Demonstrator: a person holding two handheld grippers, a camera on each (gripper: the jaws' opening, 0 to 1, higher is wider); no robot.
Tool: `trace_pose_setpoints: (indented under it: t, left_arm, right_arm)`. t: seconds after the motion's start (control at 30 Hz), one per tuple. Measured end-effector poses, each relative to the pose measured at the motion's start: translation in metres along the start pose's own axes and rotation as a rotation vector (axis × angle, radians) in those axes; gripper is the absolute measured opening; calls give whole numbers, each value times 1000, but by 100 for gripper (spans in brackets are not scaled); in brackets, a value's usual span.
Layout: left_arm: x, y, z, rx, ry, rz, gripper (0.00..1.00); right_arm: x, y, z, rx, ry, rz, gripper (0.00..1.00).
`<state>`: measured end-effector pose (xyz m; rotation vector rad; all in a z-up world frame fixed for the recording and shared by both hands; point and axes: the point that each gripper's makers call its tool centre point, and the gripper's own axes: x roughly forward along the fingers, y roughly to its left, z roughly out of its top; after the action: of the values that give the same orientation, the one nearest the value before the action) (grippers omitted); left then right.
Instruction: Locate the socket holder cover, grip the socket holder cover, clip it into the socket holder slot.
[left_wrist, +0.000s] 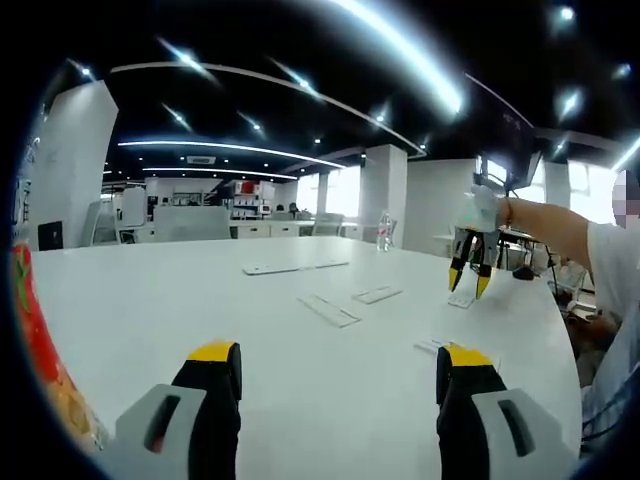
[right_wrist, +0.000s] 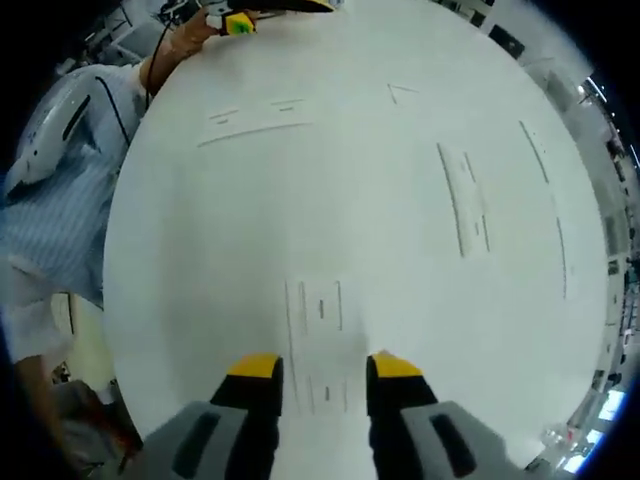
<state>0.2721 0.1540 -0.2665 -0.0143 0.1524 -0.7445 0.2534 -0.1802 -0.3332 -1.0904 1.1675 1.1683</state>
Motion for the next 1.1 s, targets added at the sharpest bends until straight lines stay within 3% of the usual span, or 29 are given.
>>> trace_pose_setpoints:
  t: [1.1]
  left_arm:
    - [-1,1,2,-3,1,-4,79]
  right_arm:
    - [2,-3,4,-51,76,14,27]
